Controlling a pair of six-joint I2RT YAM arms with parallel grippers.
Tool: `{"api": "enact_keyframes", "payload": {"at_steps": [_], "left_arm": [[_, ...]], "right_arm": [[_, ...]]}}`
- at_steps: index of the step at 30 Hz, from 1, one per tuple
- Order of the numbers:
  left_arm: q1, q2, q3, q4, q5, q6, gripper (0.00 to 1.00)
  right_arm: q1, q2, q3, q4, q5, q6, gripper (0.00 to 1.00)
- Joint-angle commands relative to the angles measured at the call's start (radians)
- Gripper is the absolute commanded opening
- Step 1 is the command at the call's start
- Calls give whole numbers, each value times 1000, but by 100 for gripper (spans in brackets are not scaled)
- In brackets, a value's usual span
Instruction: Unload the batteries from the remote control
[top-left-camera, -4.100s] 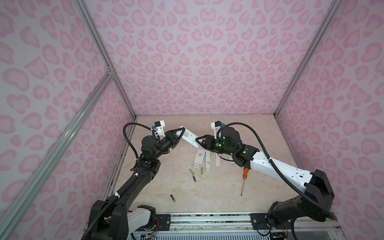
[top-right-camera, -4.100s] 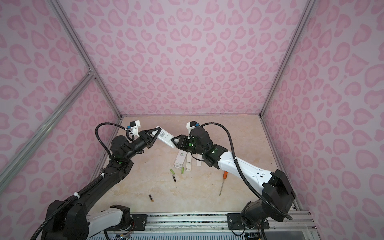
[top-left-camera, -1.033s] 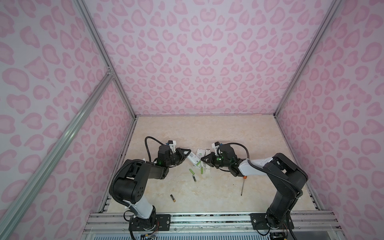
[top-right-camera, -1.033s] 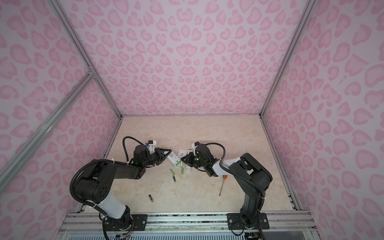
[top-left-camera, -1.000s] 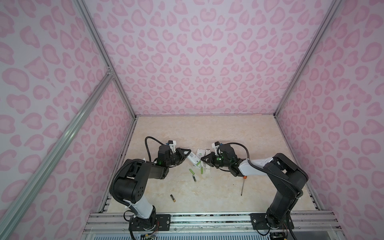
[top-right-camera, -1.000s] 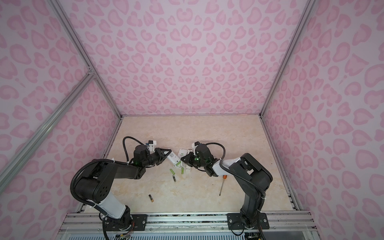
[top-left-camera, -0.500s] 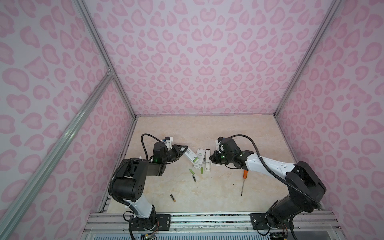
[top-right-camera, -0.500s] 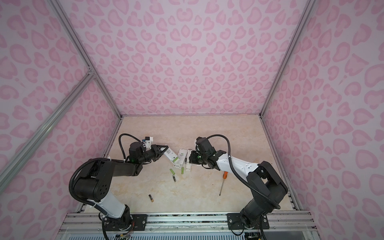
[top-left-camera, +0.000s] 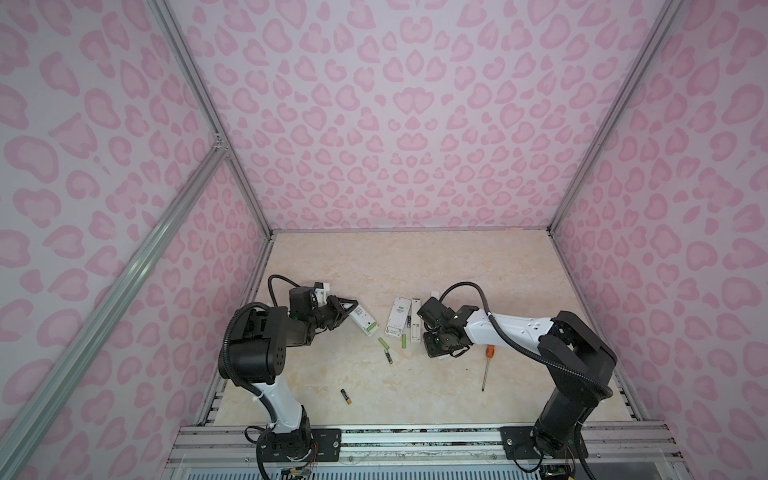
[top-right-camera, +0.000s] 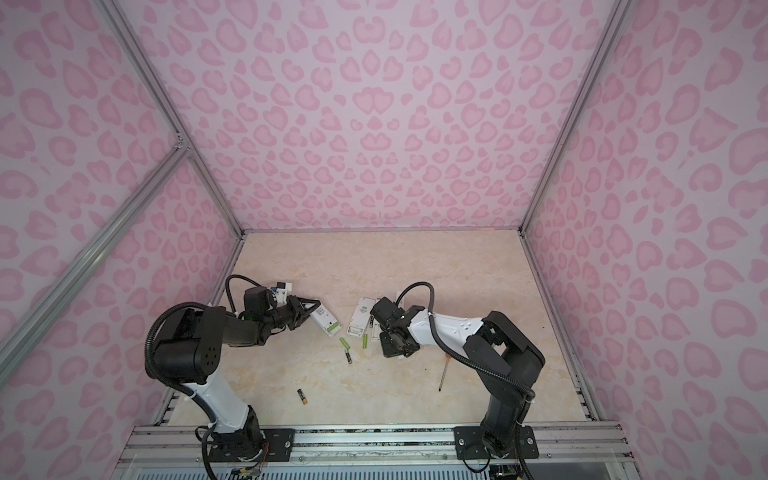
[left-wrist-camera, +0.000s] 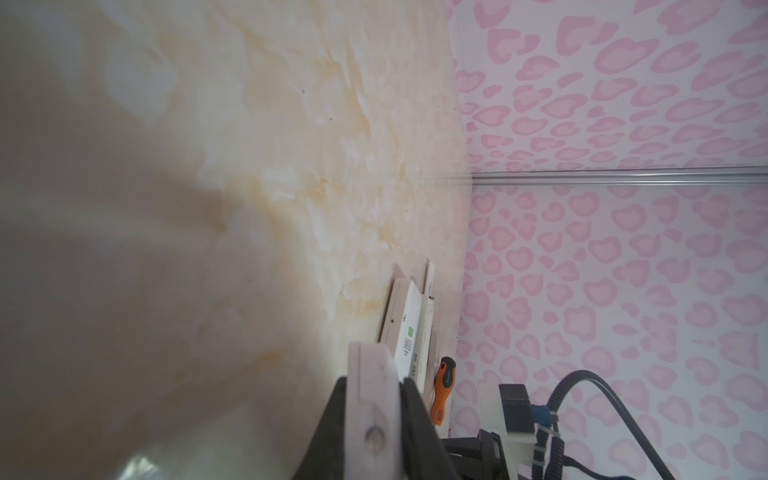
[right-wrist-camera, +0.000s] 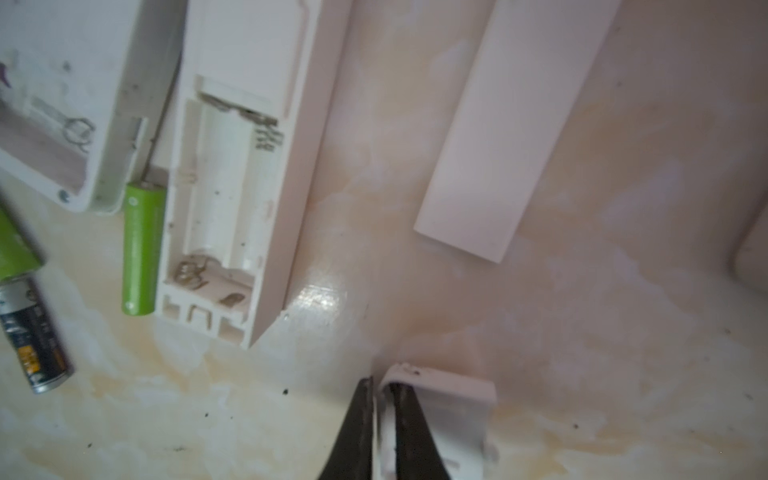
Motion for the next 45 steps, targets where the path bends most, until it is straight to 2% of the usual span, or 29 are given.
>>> {"api": "enact_keyframes", "payload": {"at_steps": [1,3,5,10,13,24,28,32,37,39,45], "left_arm": [[1,6,18,-119,-26,125,4],[0,8,26,-175,-57,160,10],[1,10,29,-204,-80,180,19],[0,-7,35,-259,-125,213,41],[1,-40,42,-298,-162,231,48],[1,-176,106,-585,-408,357,71],[0,-197,130,-645,-462,386,81],[0,-222,143,-689,-493,400,84],[-9,-251,151,-763,-561,418,84],[-16,-252,157,-799,-594,433,80],[-69,-247,143,-807,-594,421,71]], "right_arm": [[10,-3,12,-56,63,-13,29],[12,-28,16,-61,81,-13,39],[13,-55,18,-63,91,-13,44],[-2,-134,22,-99,130,5,49],[-47,-192,-11,-123,150,23,51],[-362,-432,-250,-210,143,51,58],[-470,-478,-317,-159,65,41,58],[-524,-471,-351,-87,-8,44,59],[-553,-389,-353,-26,-50,31,58],[-553,-354,-345,-10,-54,24,58],[-555,-304,-336,21,-66,6,52]]}}
